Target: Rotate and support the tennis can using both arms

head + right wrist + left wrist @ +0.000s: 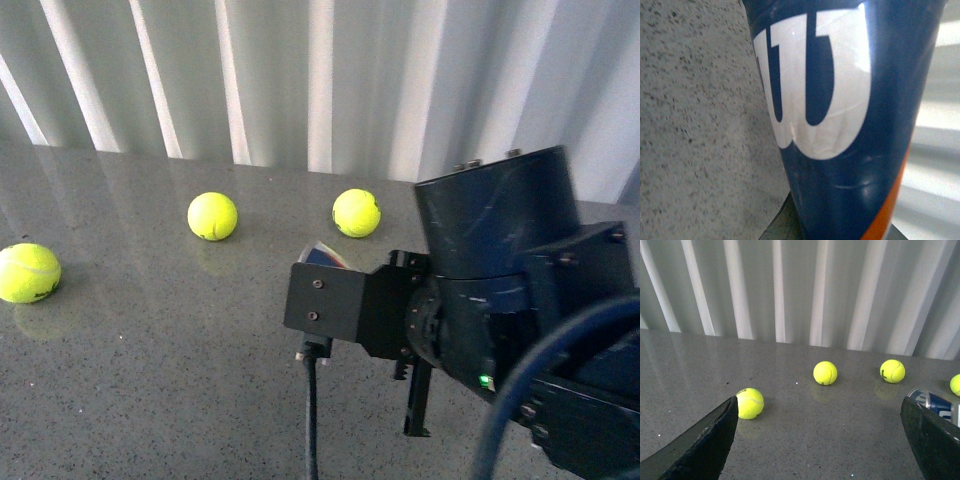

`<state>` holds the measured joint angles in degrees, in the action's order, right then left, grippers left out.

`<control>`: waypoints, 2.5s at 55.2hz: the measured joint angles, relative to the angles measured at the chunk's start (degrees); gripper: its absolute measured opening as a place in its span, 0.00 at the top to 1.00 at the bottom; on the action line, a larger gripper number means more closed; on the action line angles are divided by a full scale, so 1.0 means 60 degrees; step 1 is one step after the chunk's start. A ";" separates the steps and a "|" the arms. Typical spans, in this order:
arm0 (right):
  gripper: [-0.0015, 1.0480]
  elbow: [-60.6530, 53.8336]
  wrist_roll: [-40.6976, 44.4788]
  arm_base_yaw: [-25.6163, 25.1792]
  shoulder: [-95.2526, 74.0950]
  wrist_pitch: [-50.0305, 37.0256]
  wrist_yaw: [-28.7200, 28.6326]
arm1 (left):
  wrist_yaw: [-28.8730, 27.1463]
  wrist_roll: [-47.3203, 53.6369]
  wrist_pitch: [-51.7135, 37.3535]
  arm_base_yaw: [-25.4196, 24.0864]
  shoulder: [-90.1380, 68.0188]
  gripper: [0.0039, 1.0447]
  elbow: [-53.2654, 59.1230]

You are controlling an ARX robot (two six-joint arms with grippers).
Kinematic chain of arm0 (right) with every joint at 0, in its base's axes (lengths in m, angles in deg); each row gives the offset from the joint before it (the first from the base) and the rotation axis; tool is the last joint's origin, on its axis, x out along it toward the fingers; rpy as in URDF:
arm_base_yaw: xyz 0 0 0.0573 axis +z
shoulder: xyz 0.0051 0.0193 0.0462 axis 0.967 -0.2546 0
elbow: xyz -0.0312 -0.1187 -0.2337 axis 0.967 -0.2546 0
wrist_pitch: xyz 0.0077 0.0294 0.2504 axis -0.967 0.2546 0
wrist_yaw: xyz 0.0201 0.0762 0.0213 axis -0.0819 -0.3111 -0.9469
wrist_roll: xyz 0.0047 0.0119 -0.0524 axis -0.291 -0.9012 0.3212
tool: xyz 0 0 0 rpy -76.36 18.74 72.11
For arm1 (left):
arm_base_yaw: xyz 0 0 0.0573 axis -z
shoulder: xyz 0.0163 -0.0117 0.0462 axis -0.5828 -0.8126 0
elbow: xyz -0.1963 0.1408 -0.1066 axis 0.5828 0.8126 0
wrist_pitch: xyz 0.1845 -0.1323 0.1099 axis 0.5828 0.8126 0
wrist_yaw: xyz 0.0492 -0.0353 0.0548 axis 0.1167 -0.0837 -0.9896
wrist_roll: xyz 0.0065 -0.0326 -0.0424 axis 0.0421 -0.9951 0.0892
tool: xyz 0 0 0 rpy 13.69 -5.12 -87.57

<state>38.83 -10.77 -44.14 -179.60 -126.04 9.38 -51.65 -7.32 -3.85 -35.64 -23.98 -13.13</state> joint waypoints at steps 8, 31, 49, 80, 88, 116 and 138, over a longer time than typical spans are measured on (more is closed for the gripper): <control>0.94 0.0929 -0.0208 0.0189 -0.0874 0.0368 -0.0091 | 0.0000 0.0000 0.0000 0.0000 0.0000 0.06 0.0000; 0.94 0.3319 -0.1082 0.0874 -0.2681 0.1366 -0.0102 | 0.0000 0.0000 0.0000 0.0000 0.0000 0.06 0.0000; 0.82 0.3603 -0.1202 0.0878 -0.2827 0.1756 0.0062 | 0.0000 0.0000 0.0000 0.0000 0.0000 0.06 0.0000; 0.09 0.3282 -0.2306 0.0998 -0.2390 0.2393 0.0098 | 0.0000 0.0000 0.0000 0.0000 0.0000 0.06 0.0000; 0.08 0.2823 -0.2561 0.1016 -0.1960 0.2503 0.0102 | 0.0000 0.0000 0.0000 0.0000 0.0000 0.06 0.0000; 0.07 -0.0146 -0.2885 -0.0069 0.0335 0.2186 0.0182 | 0.0000 0.0000 0.0000 0.0000 0.0000 0.06 0.0000; 0.07 -0.3410 -0.4080 -0.3916 0.4014 0.0197 0.1140 | 0.0000 0.0000 0.0000 0.0000 0.0000 0.06 0.0000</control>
<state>18.37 -35.25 -67.63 -155.51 -124.86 16.22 -51.65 -7.32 -3.85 -35.64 -23.98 -13.13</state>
